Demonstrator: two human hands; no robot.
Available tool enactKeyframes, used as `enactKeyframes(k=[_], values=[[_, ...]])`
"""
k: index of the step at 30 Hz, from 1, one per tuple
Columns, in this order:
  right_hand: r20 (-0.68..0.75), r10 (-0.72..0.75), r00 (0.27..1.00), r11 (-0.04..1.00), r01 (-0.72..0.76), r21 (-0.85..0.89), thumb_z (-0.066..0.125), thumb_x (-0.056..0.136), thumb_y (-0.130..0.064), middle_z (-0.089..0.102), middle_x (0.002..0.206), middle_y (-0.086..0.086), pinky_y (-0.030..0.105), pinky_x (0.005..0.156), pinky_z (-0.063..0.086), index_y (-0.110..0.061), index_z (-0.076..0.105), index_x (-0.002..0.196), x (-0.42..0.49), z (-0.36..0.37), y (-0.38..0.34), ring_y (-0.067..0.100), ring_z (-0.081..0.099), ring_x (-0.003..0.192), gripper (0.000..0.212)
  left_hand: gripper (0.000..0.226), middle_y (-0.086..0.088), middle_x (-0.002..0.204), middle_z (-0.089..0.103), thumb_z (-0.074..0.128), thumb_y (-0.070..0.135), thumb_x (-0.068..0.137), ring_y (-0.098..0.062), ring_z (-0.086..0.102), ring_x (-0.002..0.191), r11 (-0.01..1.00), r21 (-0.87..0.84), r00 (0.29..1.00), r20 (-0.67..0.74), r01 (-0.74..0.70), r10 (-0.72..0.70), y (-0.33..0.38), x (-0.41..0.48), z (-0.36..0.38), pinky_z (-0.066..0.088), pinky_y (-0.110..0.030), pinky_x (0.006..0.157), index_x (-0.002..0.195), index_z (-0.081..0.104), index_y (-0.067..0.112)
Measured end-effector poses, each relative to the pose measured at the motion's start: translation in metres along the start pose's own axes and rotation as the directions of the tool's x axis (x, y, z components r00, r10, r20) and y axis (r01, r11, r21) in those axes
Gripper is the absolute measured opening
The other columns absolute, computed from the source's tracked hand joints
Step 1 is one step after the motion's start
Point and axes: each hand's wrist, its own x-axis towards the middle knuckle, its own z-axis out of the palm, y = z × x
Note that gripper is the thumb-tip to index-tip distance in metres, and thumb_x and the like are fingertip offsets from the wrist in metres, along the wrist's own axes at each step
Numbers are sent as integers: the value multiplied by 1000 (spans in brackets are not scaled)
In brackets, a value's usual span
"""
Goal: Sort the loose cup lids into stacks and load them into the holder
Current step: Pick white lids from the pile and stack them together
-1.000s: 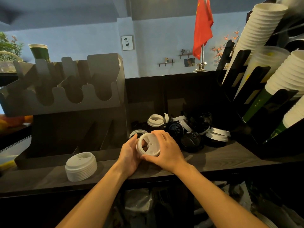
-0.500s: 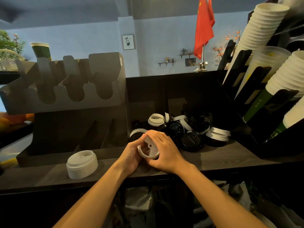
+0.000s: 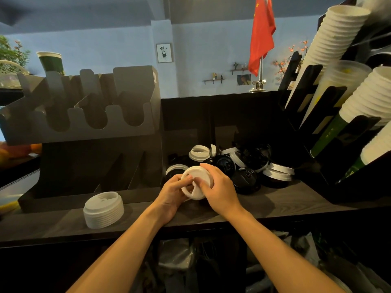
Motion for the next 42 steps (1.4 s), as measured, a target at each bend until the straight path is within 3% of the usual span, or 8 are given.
enactKeyframes(k=[6,10,14,19,27,31,35,42], values=[[-51,88,995,996,-88,-1,41,104,-45,60,120,-12,22,83,52,-24,55,133,2,-2,-1,4,57,107,39,27,-10,97,76,68,29,92,-22,73,90,999,43,991,-131,-10,16,-1,3,3,56,-35,83,104,72,5],[-116,68,991,994,-77,-82,41,105,-35,51,120,-15,17,74,46,-22,55,130,8,0,2,1,55,99,31,32,-11,100,77,61,40,99,-26,72,94,999,-46,948,-315,28,-41,0,7,3,57,-38,79,108,73,13],[-63,50,997,976,-63,-210,53,100,-21,52,122,-9,29,70,53,-22,59,120,27,4,7,8,57,93,21,37,-10,106,72,49,45,104,-25,74,88,998,-57,938,-342,30,-47,0,8,5,58,-33,70,119,62,14],[117,154,981,926,-102,-364,54,97,-20,54,130,-1,38,87,50,-23,60,120,72,17,10,23,56,110,24,27,-19,114,66,30,41,110,-24,76,70,994,-113,958,-286,-3,-30,0,7,1,56,-27,55,130,40,24],[485,356,799,846,-56,-530,57,96,-31,63,120,6,44,95,51,-27,64,118,131,46,4,30,58,112,23,34,-17,113,64,28,28,112,-20,73,59,998,-57,949,-314,5,-23,-5,13,-1,55,-24,53,143,35,20],[548,476,688,749,10,-663,55,98,-29,63,124,11,39,96,47,-15,62,120,138,52,1,28,58,110,28,25,-13,112,63,31,24,111,-21,73,60,998,-65,944,-330,5,-27,-5,14,-2,53,-24,50,134,39,22],[491,443,750,758,-20,-652,55,97,-23,67,109,8,36,89,50,-13,66,110,137,54,1,29,62,106,20,20,-16,116,63,32,23,110,-22,73,62,998,-68,944,-329,11,-32,-5,14,-2,54,-24,51,128,41,23],[107,376,921,881,-318,-351,56,96,-26,60,113,3,35,82,50,-26,62,108,122,36,7,25,58,96,14,23,-20,116,65,49,27,107,-28,75,70,988,-144,934,-340,63,-109,-2,14,0,59,-29,58,123,52,11]])
